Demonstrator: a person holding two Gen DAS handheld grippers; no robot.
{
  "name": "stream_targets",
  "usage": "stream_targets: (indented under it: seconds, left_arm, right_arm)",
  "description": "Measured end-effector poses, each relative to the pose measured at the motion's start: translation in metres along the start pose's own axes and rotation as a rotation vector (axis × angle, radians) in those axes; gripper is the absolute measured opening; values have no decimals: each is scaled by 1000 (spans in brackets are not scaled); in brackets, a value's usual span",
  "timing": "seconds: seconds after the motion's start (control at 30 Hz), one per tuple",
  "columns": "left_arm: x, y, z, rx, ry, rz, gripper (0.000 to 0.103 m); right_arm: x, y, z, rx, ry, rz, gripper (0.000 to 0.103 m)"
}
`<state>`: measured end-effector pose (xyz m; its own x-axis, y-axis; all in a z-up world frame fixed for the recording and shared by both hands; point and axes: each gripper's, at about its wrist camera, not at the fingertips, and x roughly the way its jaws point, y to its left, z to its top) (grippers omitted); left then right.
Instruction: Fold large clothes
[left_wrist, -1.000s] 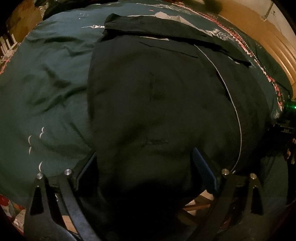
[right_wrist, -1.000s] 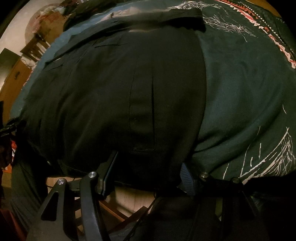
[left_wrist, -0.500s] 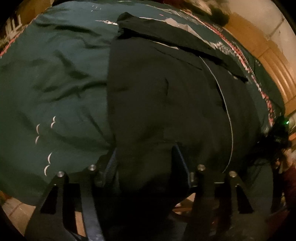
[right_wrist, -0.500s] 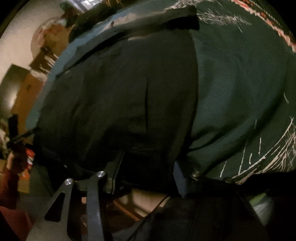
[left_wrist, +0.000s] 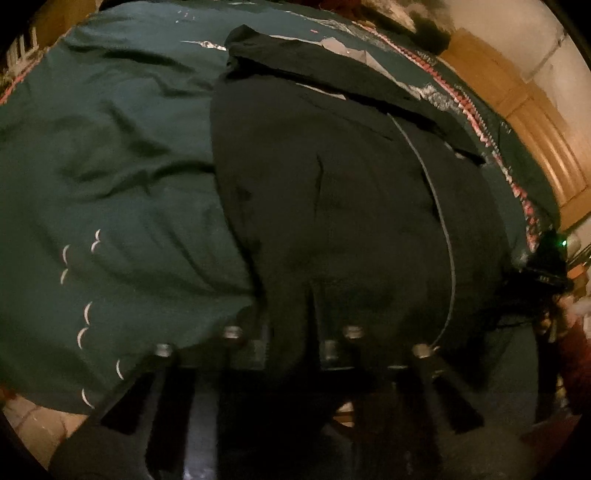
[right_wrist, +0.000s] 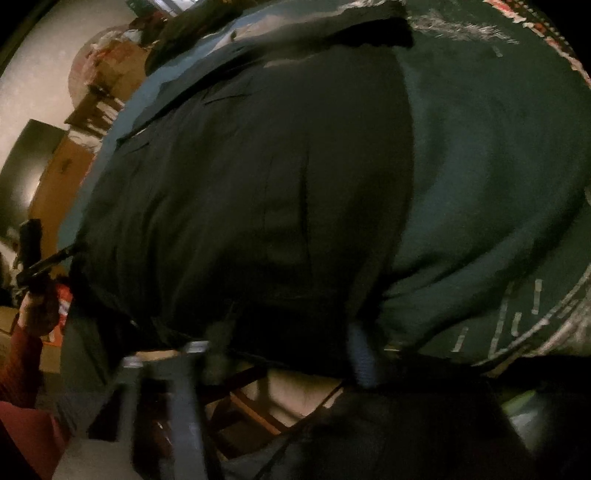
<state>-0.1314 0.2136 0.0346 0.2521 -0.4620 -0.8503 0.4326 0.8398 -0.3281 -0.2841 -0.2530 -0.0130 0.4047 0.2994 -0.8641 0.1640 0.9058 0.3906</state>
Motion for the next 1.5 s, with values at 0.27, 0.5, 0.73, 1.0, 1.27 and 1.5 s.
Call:
stream_targets:
  seconds: [0.27,0.5,0.73,1.0,1.27,1.5]
  left_arm:
    - [12,6,3,-24,33,-56,15]
    - [8,7,-2,-35,30,-85,15]
    - [-27,-6,5,-75,-49,-194,6]
    - [1,7,0,-119,29,-189,7]
    - [-1,3,-9,-46,44,-120,12]
    - [-19,-15,2,-21,10,-144,4]
  right_arm:
    - [5,-21,0,79,34,127,45]
    - [2,-24,-6,72,47,159,45]
    - [-26,-9,-5,55,-42,215,12]
    - [-16,-3,0,44,22,164,23]
    - [12,5,-8,15,115,97,36]
    - [0,15,-11,12,65,140,10]
